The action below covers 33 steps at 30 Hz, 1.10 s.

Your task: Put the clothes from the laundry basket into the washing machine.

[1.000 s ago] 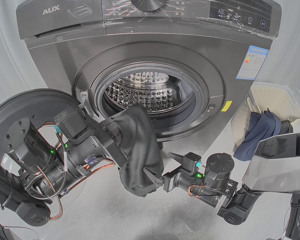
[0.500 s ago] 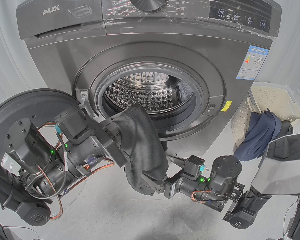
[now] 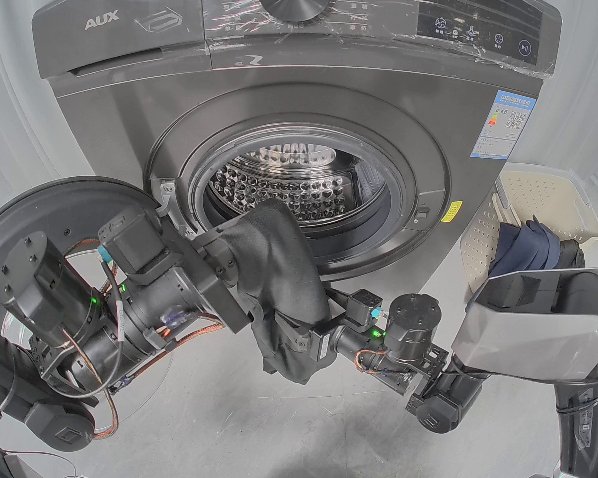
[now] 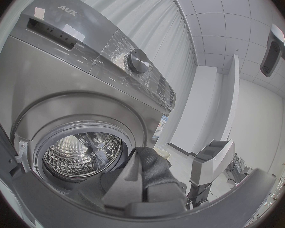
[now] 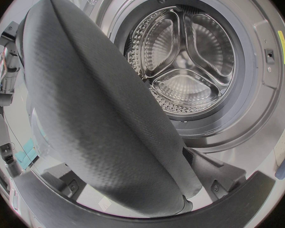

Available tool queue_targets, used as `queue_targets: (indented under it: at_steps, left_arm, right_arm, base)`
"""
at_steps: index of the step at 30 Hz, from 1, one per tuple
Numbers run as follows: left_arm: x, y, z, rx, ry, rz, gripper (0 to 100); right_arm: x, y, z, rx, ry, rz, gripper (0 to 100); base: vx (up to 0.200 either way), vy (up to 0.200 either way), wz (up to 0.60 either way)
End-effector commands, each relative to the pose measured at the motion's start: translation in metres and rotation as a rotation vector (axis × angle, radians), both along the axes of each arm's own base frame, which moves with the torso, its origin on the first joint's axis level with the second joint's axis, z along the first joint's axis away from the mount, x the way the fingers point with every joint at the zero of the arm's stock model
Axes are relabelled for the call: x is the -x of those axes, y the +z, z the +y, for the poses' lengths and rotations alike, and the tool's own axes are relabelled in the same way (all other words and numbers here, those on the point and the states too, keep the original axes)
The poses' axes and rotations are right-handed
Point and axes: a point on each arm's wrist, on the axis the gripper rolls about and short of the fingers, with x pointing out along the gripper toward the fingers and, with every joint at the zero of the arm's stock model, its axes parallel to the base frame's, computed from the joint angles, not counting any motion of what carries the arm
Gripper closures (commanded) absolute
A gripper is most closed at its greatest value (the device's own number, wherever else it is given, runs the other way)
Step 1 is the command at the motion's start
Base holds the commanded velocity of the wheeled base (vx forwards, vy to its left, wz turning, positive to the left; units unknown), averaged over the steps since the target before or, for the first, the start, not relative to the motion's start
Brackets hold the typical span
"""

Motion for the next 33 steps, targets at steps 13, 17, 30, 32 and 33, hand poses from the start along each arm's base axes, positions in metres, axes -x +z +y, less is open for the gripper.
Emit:
queue_targets:
  at_steps: [13,17,30,32,33]
  left_arm:
    - [-0.016,-0.007,0.014,-0.013,0.082,0.025,100]
    - [-0.029,-0.014,0.024,-0.029,0.140,0.047,100]
    - [-0.030,-0.045,0.029,-0.111,0.160,0.149,100]
    - [-0.030,-0.053,0.030,-0.134,0.162,0.177,100]
    - [-0.030,-0.060,0.029,-0.151,0.160,0.197,100]
  right_arm:
    - [0.000,0.031,-0.036,-0.033,-0.082,-0.017,100]
    - [0.013,0.055,-0.056,-0.057,-0.131,-0.036,100]
    - [0.062,0.120,-0.086,-0.218,-0.166,-0.111,100]
    - [0.063,0.122,-0.086,-0.222,-0.163,-0.115,100]
    - [0.064,0.124,-0.086,-0.226,-0.161,-0.121,100]
  base:
    - [0.000,0.000,0.00]
    - [0.000,0.000,0.00]
    - [0.000,0.000,0.00]
    - [0.000,0.000,0.00]
    - [0.000,0.000,0.00]
